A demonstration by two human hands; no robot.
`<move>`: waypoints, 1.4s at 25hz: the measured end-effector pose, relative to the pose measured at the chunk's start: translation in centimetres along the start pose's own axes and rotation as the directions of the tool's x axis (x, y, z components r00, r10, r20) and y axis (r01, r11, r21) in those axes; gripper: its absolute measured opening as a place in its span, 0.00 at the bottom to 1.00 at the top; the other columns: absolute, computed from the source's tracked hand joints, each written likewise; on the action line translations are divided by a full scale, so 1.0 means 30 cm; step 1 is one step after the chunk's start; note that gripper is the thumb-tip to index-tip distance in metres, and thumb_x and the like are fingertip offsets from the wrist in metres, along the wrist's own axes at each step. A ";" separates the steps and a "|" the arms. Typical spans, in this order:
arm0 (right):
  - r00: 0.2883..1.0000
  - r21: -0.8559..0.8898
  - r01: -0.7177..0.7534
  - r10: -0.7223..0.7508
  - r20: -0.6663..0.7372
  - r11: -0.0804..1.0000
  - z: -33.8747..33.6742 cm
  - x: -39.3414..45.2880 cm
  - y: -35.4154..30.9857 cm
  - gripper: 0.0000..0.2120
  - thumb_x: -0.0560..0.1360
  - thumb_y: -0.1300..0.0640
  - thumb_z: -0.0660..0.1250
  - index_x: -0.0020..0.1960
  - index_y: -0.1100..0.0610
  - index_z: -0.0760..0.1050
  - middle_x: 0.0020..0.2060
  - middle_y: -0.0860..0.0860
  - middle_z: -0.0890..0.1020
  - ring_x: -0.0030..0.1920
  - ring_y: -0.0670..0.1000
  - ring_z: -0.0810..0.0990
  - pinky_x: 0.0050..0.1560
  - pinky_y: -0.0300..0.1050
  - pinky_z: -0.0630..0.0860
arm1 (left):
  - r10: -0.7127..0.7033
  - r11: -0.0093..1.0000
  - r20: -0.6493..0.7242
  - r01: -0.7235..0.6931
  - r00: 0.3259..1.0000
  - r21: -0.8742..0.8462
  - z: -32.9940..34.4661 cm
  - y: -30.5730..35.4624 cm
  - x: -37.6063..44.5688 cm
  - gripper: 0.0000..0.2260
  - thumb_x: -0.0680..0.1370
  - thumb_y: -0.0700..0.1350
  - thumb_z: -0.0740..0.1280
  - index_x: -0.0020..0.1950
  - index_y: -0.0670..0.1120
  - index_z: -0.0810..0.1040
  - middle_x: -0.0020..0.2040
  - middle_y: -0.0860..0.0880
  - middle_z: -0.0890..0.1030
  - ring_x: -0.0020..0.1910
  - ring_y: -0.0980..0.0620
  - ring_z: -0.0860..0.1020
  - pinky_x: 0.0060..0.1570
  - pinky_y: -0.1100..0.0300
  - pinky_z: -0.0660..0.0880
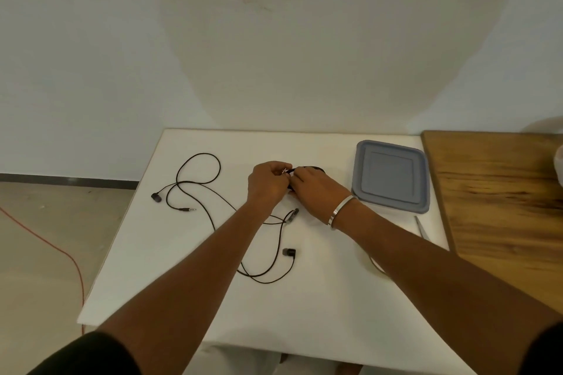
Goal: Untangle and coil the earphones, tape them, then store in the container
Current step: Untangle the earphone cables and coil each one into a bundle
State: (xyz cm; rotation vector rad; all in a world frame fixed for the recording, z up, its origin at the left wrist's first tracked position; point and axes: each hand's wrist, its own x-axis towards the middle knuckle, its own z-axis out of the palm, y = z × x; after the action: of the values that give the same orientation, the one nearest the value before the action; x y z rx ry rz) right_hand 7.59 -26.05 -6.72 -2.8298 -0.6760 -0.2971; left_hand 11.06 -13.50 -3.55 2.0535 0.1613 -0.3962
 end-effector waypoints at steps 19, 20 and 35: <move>0.880 0.185 -0.476 0.466 0.097 0.860 -0.007 0.006 -0.002 0.21 0.73 0.72 0.61 0.65 0.63 0.69 0.61 0.59 0.72 0.61 0.58 0.70 0.62 0.47 0.68 | 0.370 0.860 0.032 -0.356 0.928 0.365 -0.004 -0.089 0.046 0.17 0.80 0.43 0.64 0.69 0.47 0.73 0.57 0.46 0.72 0.58 0.48 0.69 0.61 0.56 0.69; 0.876 0.203 -0.482 0.473 0.093 0.852 -0.010 0.006 -0.008 0.23 0.72 0.72 0.62 0.66 0.62 0.69 0.62 0.58 0.72 0.62 0.58 0.69 0.62 0.47 0.67 | 0.373 0.864 0.035 -0.361 0.927 0.351 -0.008 -0.090 0.048 0.18 0.80 0.44 0.64 0.70 0.48 0.72 0.57 0.46 0.72 0.59 0.48 0.69 0.61 0.56 0.69; 0.902 0.398 -0.398 0.431 0.007 0.827 -0.096 -0.048 -0.100 0.18 0.68 0.78 0.60 0.51 0.62 0.77 0.51 0.57 0.77 0.52 0.56 0.75 0.55 0.45 0.73 | 0.451 0.853 -0.141 -0.380 0.881 0.358 -0.259 -0.214 -0.071 0.13 0.78 0.36 0.62 0.59 0.47 0.79 0.56 0.49 0.77 0.55 0.50 0.74 0.58 0.57 0.72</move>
State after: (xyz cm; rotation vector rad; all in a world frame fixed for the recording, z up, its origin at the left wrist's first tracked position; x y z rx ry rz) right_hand 4.52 -24.77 -3.83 -2.4695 -0.0687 -0.1761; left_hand 8.95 -3.47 -4.60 2.3756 -0.2365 0.0889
